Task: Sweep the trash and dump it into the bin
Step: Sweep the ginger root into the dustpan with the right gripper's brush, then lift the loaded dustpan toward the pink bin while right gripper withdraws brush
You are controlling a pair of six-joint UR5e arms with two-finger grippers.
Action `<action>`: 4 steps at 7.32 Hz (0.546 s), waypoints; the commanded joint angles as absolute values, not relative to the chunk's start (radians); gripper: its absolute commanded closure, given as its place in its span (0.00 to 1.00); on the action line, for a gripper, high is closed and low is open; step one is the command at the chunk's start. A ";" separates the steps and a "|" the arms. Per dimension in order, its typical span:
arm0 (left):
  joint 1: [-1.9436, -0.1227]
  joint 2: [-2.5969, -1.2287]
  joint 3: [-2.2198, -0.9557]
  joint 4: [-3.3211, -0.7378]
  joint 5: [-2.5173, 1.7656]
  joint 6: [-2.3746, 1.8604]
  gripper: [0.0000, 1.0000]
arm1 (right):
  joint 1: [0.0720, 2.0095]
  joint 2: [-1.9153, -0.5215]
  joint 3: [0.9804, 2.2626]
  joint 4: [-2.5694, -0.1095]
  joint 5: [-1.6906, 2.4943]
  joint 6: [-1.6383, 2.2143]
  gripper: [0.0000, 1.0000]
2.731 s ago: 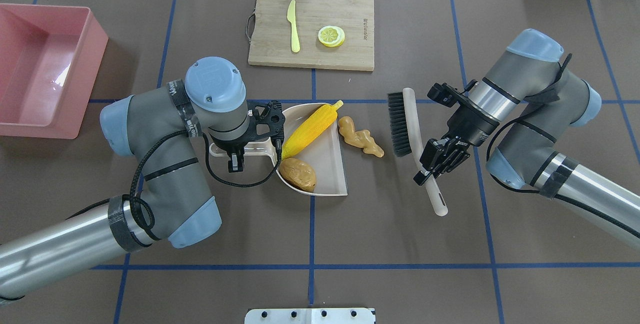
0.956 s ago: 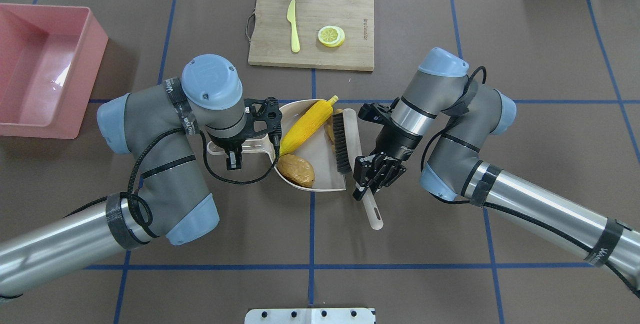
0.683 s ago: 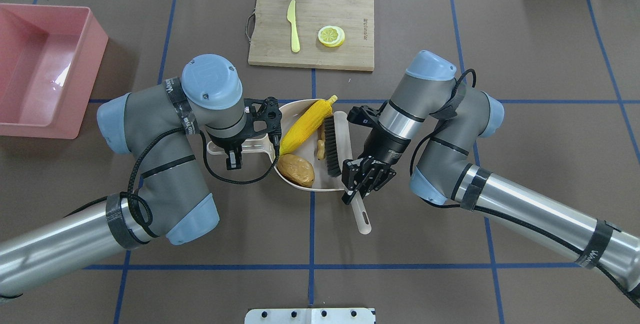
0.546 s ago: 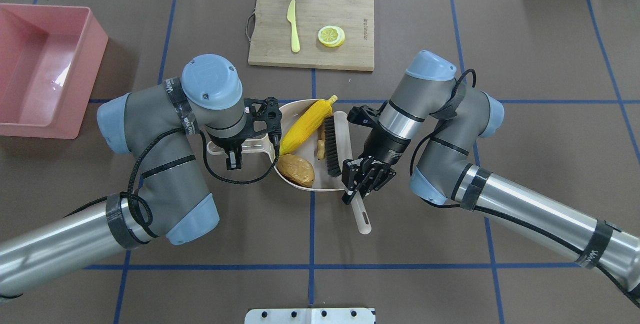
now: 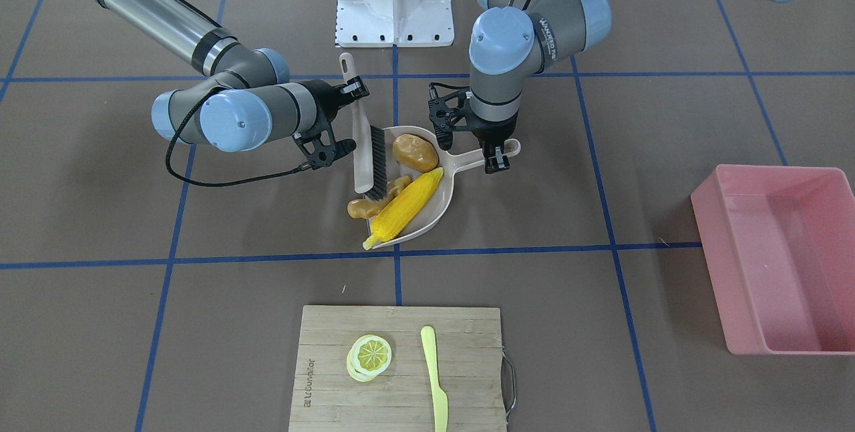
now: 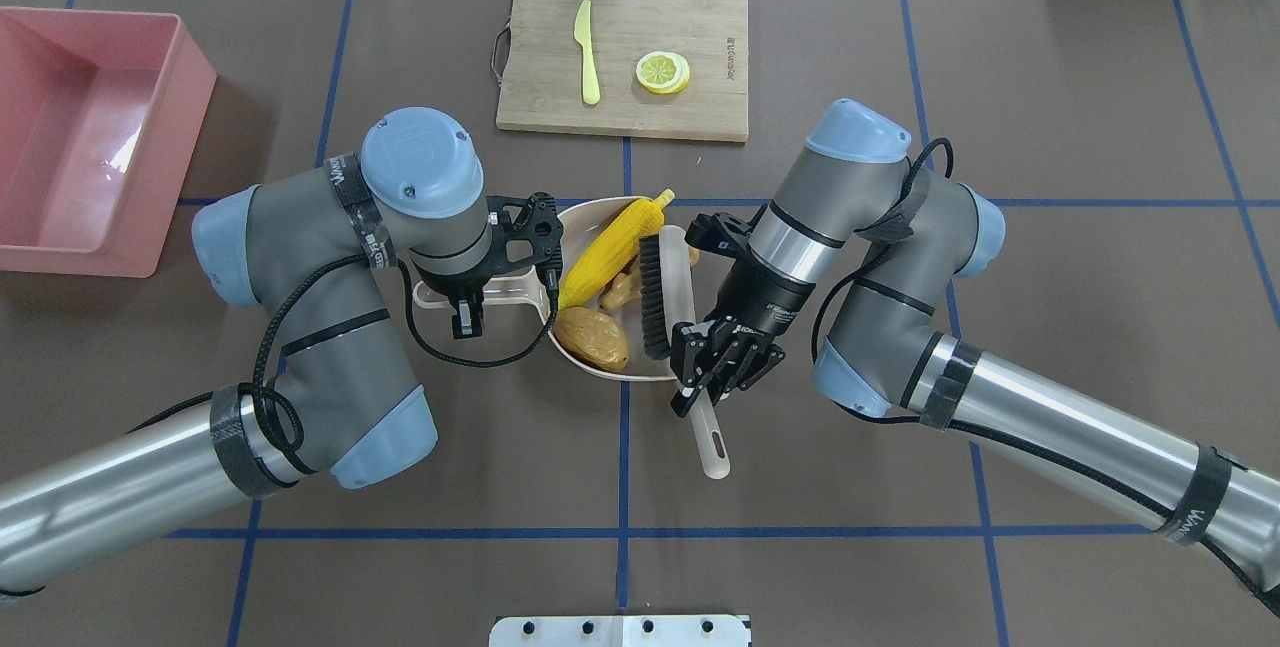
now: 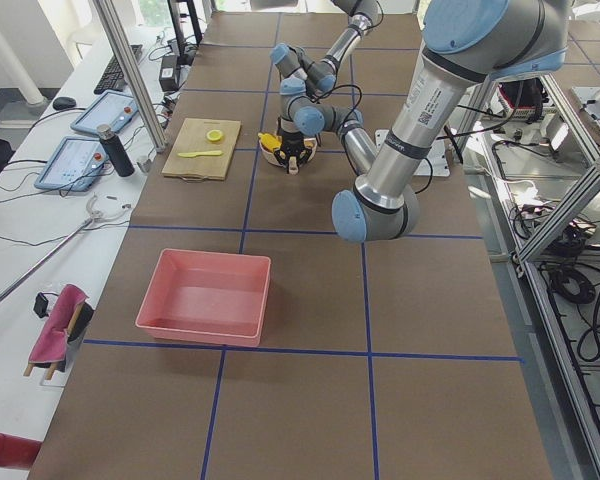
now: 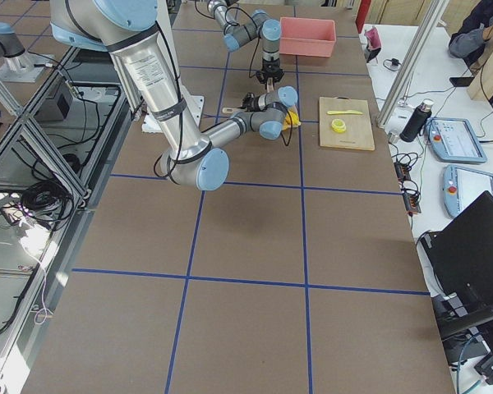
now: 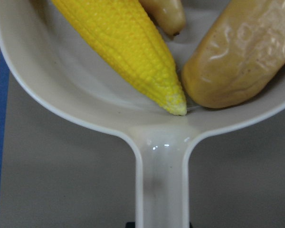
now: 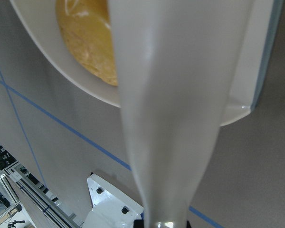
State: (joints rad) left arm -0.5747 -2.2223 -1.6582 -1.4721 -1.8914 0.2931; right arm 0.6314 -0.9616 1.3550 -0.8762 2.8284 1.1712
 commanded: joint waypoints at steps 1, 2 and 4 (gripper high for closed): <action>-0.578 -2.221 -1.664 -1.491 -1.891 0.291 1.00 | 0.675 -0.992 1.420 -0.880 2.859 1.231 1.00; -0.578 -2.212 -1.664 -1.515 -1.891 0.291 1.00 | 0.733 -1.020 1.445 -0.881 2.900 1.232 1.00; -0.581 -2.204 -1.666 -1.551 -1.891 0.287 1.00 | 0.875 -1.054 1.451 -0.887 2.933 1.236 1.00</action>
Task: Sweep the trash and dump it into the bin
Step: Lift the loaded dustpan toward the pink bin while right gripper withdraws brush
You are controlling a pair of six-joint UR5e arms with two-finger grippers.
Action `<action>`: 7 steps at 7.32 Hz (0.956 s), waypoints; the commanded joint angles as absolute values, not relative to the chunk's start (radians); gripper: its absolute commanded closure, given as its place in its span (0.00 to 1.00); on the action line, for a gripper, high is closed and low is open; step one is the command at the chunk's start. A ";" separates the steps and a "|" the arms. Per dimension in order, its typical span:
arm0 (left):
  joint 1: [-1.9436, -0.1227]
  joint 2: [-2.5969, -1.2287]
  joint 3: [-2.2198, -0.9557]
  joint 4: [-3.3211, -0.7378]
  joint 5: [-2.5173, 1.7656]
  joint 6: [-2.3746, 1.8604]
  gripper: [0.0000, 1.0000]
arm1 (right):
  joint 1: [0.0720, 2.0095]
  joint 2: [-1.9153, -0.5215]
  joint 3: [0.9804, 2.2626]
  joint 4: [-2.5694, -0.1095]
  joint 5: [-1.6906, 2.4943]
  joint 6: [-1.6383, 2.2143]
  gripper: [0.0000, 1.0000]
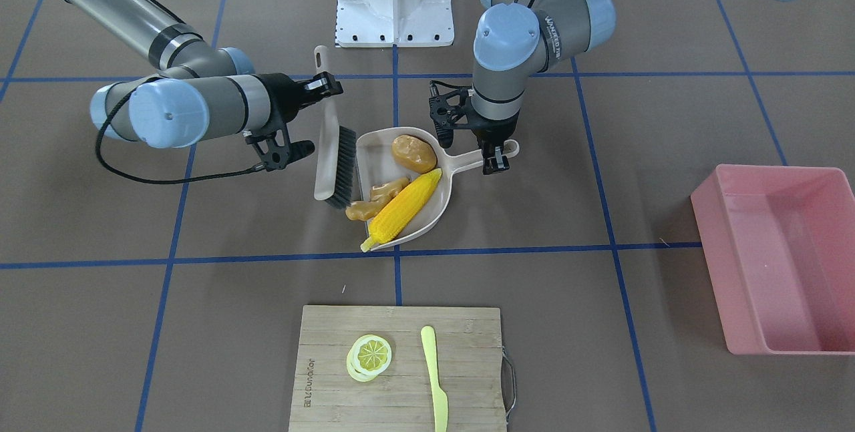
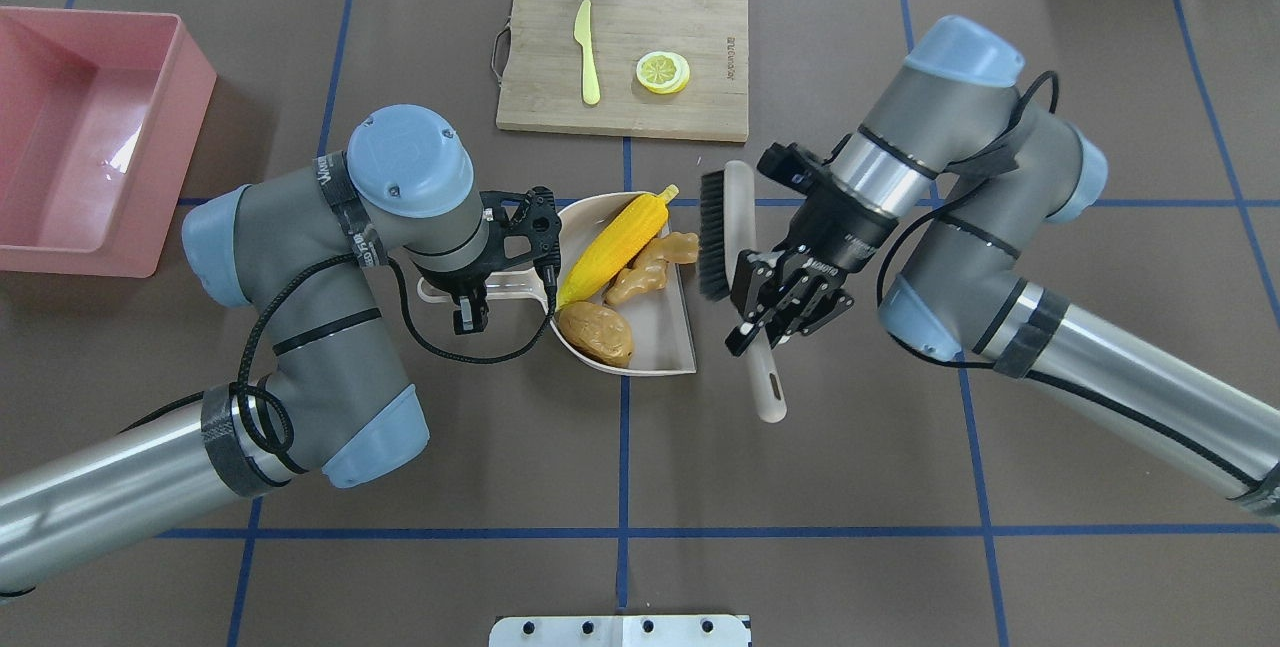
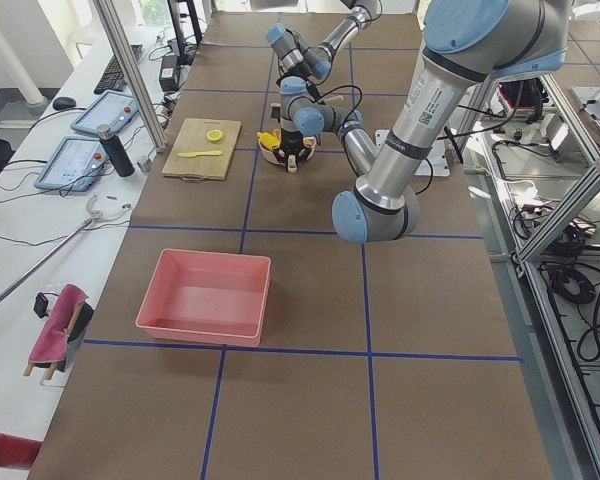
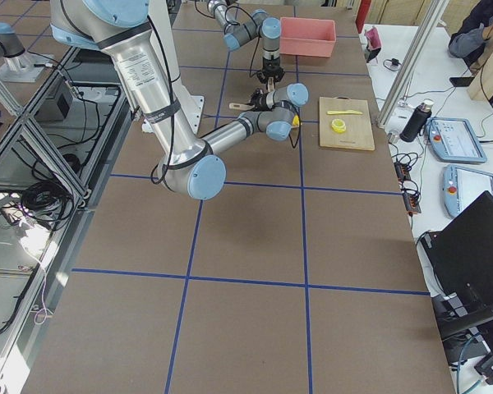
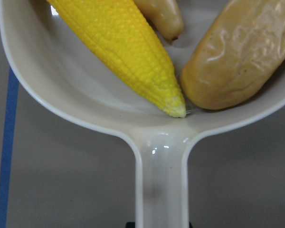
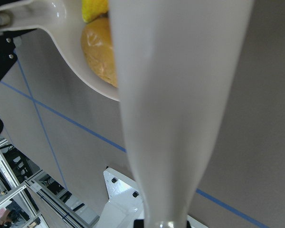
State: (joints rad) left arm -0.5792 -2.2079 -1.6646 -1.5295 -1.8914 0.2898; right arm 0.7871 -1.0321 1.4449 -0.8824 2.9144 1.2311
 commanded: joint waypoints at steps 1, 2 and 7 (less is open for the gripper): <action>-0.581 -2.198 -1.666 -1.593 -1.891 0.238 1.00 | 0.940 -1.069 1.442 -0.888 2.931 1.238 1.00; -0.586 -2.194 -1.666 -1.636 -1.891 0.212 1.00 | 1.013 -1.090 1.436 -0.891 2.915 1.238 1.00; -0.658 -2.081 -1.800 -1.839 -1.893 -0.062 1.00 | 1.167 -1.173 1.454 -0.977 2.803 1.180 1.00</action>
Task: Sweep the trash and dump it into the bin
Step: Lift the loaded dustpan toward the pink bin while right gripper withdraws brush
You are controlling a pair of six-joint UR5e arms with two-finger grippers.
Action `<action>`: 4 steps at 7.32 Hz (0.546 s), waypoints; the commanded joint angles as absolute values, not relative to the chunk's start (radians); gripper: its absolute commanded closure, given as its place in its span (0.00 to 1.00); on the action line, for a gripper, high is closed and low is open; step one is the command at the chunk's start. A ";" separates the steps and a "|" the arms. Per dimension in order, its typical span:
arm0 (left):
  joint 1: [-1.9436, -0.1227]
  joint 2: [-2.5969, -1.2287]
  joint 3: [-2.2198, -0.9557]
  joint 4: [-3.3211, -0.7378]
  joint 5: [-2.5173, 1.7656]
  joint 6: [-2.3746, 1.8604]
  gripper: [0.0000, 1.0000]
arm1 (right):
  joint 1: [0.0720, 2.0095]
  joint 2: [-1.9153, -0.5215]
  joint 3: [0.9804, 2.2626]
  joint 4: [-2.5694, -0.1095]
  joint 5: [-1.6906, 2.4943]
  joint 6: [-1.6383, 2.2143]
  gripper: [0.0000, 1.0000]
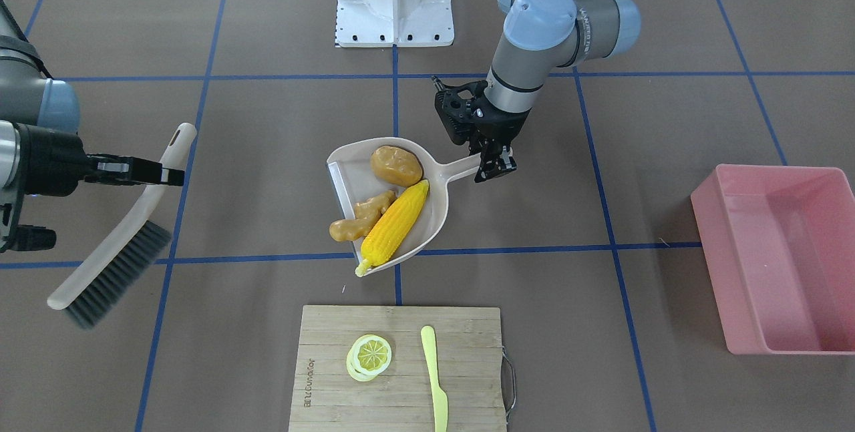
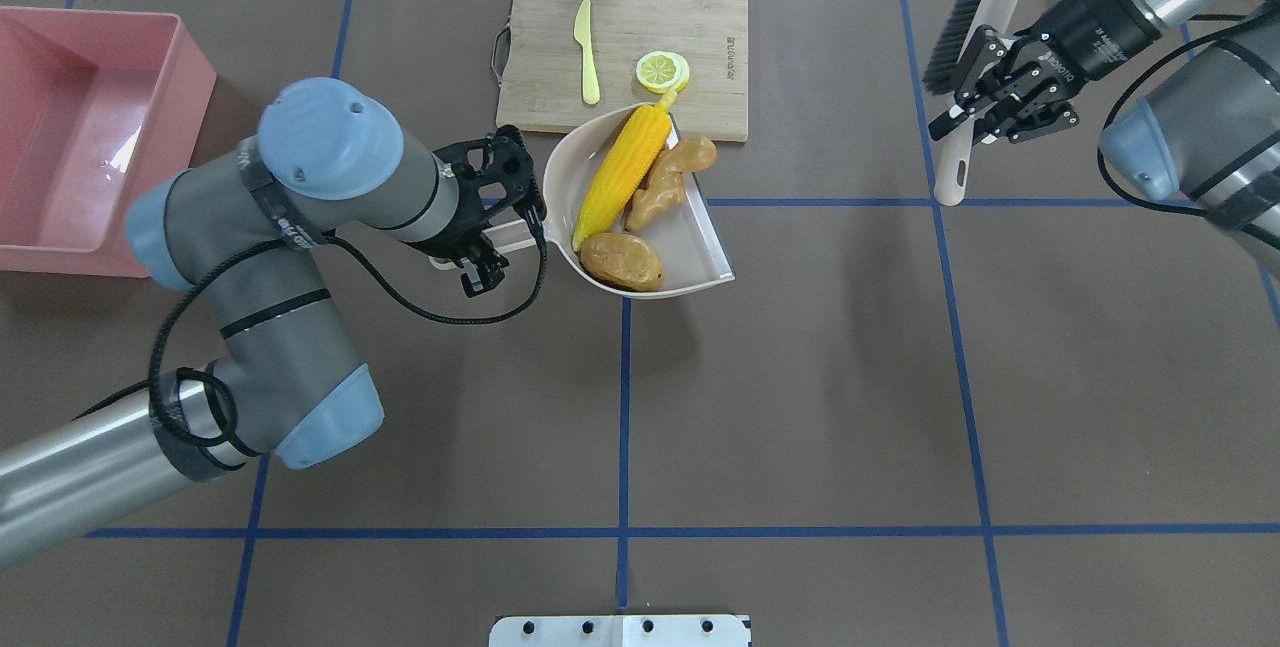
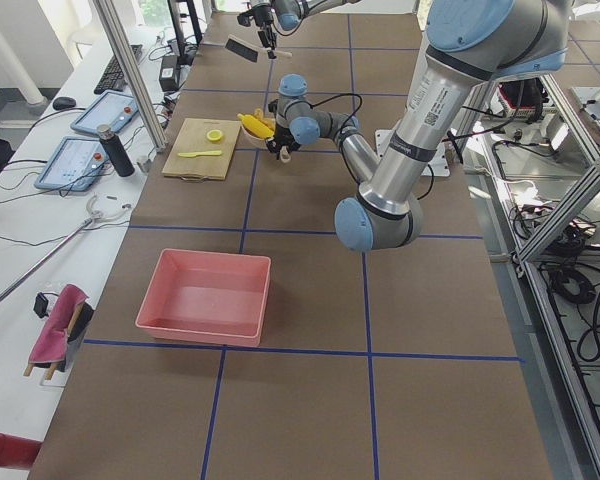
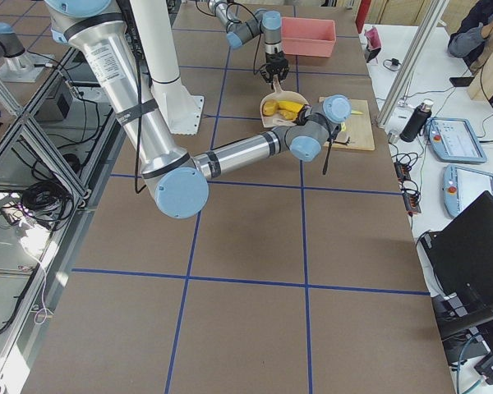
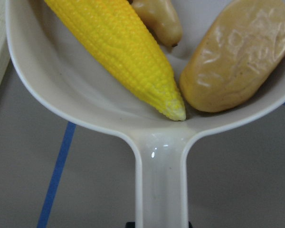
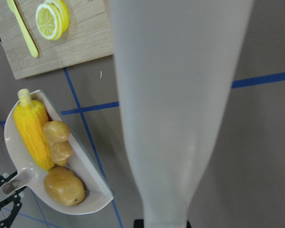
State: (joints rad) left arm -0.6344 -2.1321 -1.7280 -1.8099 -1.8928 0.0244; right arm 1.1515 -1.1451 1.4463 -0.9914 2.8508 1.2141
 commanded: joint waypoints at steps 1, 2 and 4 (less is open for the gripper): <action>-0.688 -2.031 -1.868 -1.838 -1.891 -0.127 1.00 | 1.160 -1.225 1.456 -0.929 2.736 1.060 1.00; -0.757 -1.979 -1.922 -1.833 -1.893 -0.136 1.00 | 1.161 -1.258 1.454 -0.920 2.685 0.923 1.00; -0.865 -1.851 -1.999 -1.827 -1.901 -0.137 1.00 | 1.166 -1.313 1.454 -0.925 2.639 0.752 1.00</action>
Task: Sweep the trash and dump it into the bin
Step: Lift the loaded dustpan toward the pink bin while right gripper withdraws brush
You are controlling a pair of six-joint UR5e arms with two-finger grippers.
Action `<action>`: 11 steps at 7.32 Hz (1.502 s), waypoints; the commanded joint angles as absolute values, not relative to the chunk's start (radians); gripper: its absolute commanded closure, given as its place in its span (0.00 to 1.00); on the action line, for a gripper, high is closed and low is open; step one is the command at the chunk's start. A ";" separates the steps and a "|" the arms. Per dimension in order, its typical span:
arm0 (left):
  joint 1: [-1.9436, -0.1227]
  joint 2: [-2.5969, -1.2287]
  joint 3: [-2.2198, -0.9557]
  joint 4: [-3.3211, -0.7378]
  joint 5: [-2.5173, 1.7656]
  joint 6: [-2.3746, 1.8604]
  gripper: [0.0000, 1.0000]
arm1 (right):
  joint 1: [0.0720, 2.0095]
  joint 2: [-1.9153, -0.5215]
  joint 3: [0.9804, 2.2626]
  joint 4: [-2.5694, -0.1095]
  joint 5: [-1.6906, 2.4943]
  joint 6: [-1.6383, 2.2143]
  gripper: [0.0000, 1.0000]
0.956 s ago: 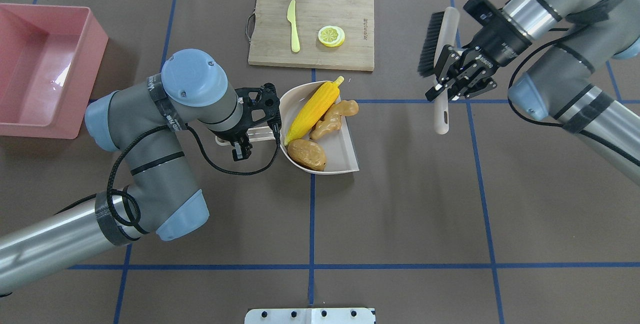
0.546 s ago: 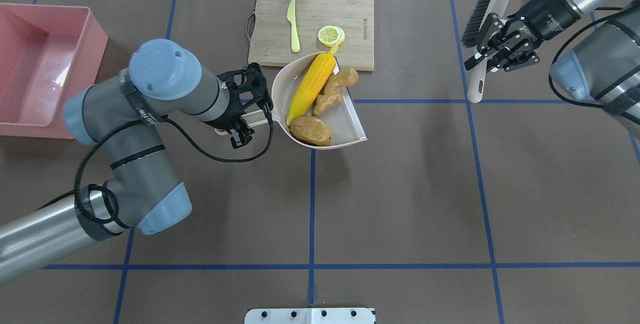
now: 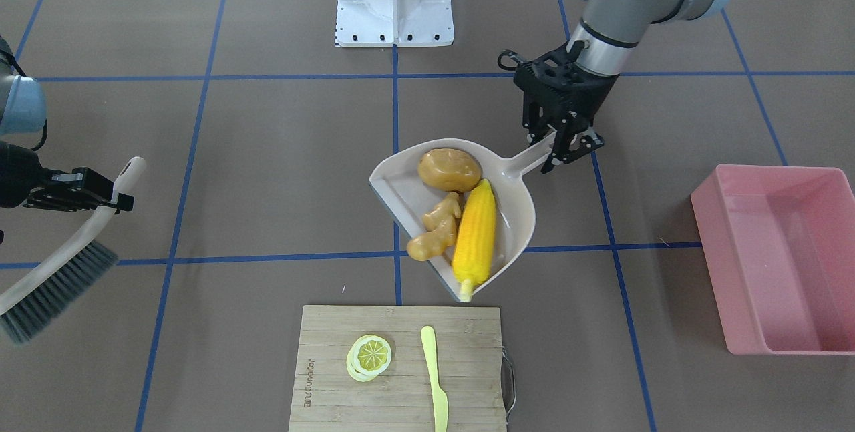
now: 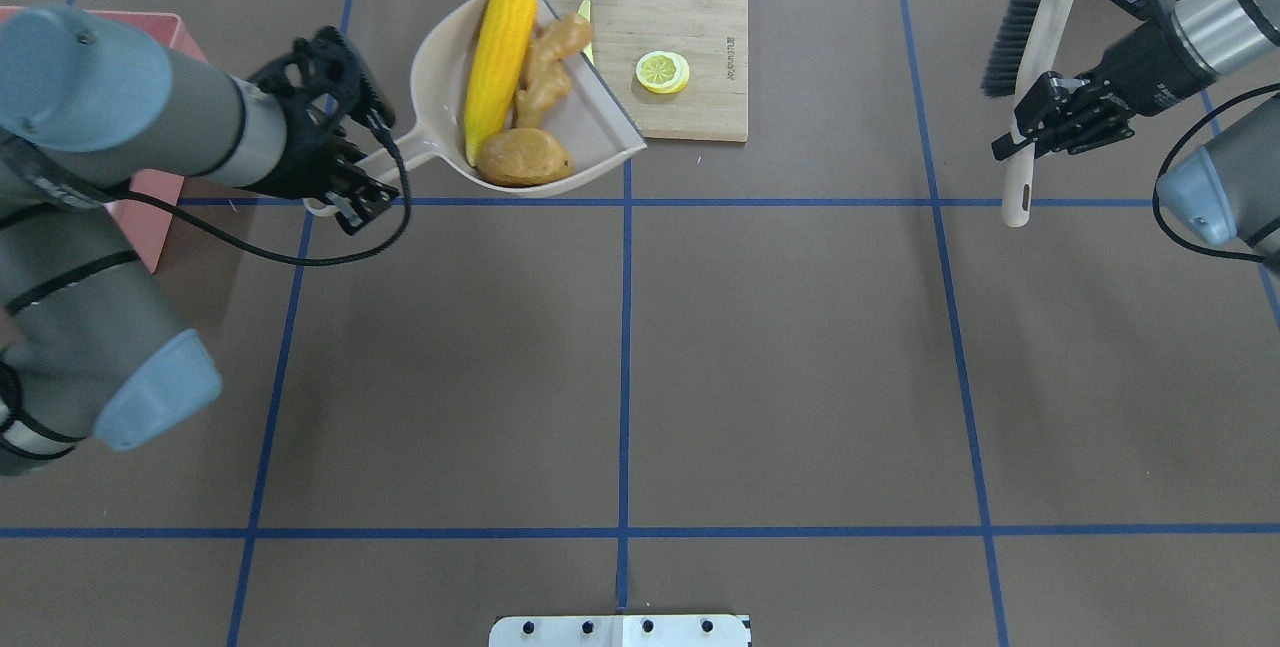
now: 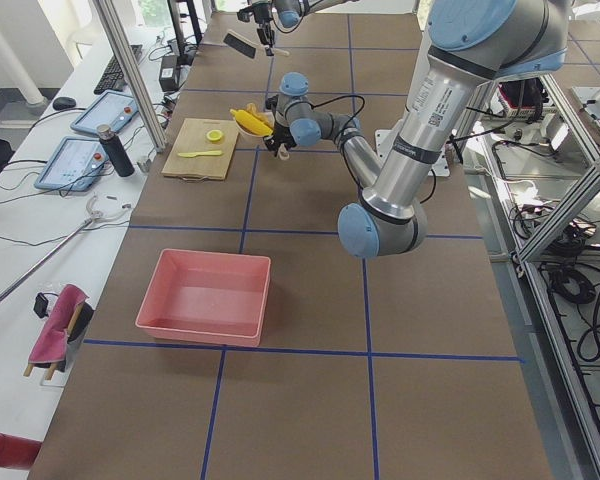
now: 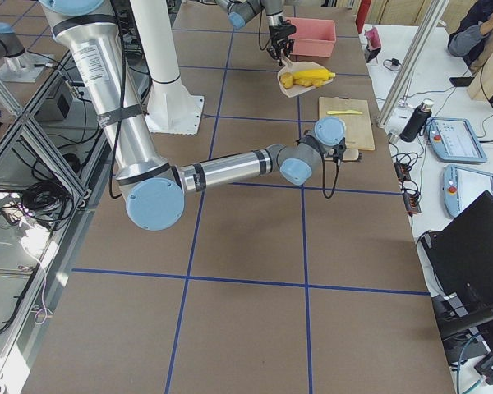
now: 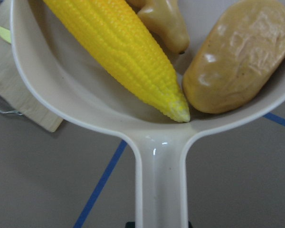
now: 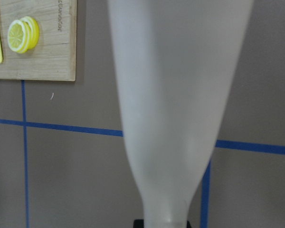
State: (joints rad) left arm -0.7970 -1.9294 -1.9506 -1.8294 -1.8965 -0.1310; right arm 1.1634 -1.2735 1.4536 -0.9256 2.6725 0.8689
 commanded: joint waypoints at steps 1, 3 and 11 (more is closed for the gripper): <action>-0.909 -1.786 -2.041 -1.824 -1.899 -0.137 1.00 | 1.166 -1.346 1.454 -0.925 2.610 0.664 1.00; -1.039 -1.679 -2.085 -1.812 -1.962 -0.133 1.00 | 1.183 -1.376 1.453 -0.931 2.574 0.519 1.00; -1.483 -1.356 -2.024 -1.813 -2.370 0.131 1.00 | 1.261 -1.347 1.799 -2.040 2.298 -0.129 1.00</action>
State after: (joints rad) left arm -1.4205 -1.3741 -2.0612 -1.8168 -2.3299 0.0192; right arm 1.2645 -1.3747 1.6843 -1.7208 2.3549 -0.0606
